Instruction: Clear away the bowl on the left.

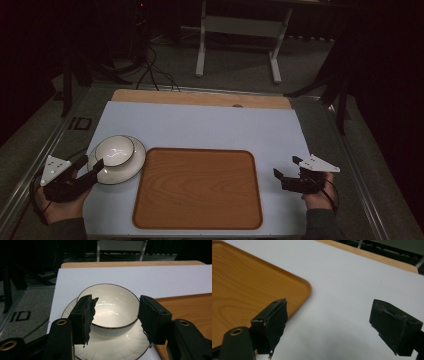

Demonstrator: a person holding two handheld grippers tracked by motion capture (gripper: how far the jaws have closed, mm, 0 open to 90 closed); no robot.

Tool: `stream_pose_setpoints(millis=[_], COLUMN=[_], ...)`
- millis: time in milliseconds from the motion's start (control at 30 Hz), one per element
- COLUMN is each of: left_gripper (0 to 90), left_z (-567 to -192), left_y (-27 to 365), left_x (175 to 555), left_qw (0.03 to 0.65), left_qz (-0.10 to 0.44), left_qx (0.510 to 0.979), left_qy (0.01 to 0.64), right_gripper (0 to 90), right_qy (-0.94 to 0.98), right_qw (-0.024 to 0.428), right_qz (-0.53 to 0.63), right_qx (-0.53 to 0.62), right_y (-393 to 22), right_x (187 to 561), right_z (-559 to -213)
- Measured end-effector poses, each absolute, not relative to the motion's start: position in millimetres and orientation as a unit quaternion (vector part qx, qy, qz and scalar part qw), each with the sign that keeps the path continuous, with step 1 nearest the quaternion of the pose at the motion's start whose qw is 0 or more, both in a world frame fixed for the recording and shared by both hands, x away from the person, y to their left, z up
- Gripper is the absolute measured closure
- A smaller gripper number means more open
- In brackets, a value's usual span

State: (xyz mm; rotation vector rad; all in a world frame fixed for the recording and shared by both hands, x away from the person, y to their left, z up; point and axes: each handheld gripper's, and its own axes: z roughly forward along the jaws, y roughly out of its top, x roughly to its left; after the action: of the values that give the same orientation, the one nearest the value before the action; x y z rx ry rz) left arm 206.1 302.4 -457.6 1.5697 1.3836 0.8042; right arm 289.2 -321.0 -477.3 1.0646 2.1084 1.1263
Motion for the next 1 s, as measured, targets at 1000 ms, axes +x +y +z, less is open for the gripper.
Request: stream_pose_setpoints(millis=[1000], left_gripper=[45.7], left_z=[-438.3], left_y=[306.7], left_x=[218.0], left_qw=[0.467], left_qz=[0.323], left_qx=[0.618], left_qy=[0.543], right_gripper=[13.4], right_qy=[0.755], right_qw=[0.298], right_qz=[0.436], right_qx=[0.388], right_y=[-313.1], right_x=[279.8], right_z=[-475.0])
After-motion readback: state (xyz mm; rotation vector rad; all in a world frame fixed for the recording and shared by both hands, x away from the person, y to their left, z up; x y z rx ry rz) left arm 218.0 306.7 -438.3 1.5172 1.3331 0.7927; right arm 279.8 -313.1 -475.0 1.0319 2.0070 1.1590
